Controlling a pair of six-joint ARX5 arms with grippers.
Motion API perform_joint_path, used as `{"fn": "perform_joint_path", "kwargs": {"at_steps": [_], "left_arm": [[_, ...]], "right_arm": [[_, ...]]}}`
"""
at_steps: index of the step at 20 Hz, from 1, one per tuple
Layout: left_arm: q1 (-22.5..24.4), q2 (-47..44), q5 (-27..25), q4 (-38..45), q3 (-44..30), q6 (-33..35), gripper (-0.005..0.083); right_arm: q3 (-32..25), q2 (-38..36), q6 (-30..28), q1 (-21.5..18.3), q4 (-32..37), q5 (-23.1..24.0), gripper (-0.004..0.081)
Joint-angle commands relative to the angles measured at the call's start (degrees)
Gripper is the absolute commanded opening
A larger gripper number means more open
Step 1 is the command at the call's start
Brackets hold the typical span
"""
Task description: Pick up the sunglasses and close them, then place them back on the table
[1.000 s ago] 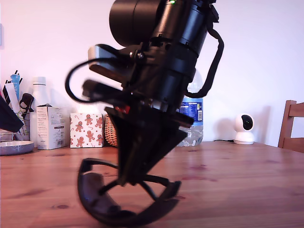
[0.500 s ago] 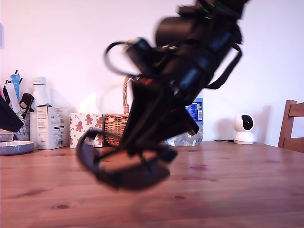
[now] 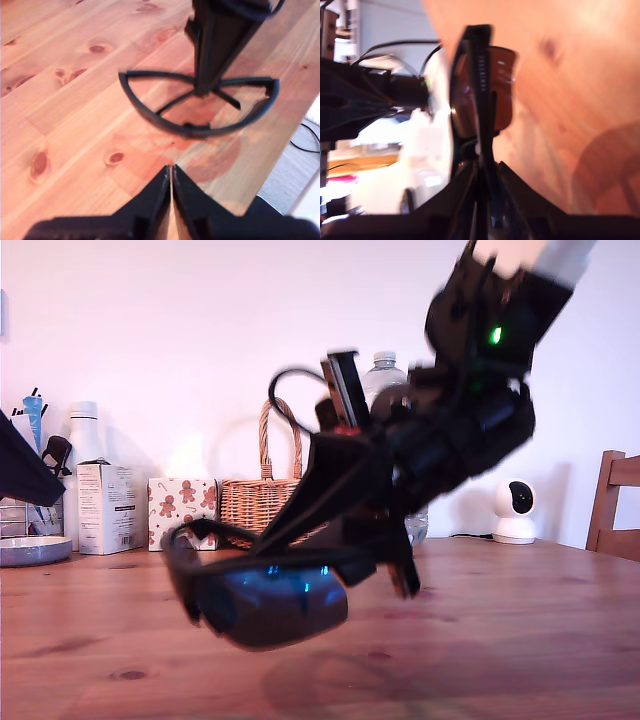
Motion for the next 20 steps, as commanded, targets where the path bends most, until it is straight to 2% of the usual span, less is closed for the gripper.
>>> {"fn": "perform_joint_path", "kwargs": {"at_steps": [1, 3, 9, 14, 16, 20], "left_arm": [[-0.33, -0.15, 0.22, 0.2, -1.09, 0.42, -0.0021], [-0.52, -0.17, 0.22, 0.04, -1.09, 0.44, -0.0021], [-0.59, -0.17, 0.48, -0.02, -1.09, 0.42, -0.0021], [-0.59, -0.17, 0.5, -0.04, -1.09, 0.42, -0.0021], [-0.59, -0.17, 0.52, -0.04, -1.09, 0.42, -0.0021], [-0.59, -0.17, 0.7, -0.02, -1.09, 0.42, -0.0021]], "right_arm": [[-0.59, 0.72, -0.81, 0.24, -0.15, -0.79, -0.0013], [-0.59, 2.14, -1.11, 0.22, -0.31, 0.26, -0.0013], [-0.59, 2.93, -2.05, 0.22, -1.95, 10.84, -0.0013], [-0.59, 2.93, -2.03, 0.28, -2.16, 17.35, -0.0009], [-0.59, 2.93, -2.01, 0.26, -2.08, 19.45, 0.0041], [-0.07, 2.93, -1.99, 0.26, -1.57, 21.03, 0.0192]]}}
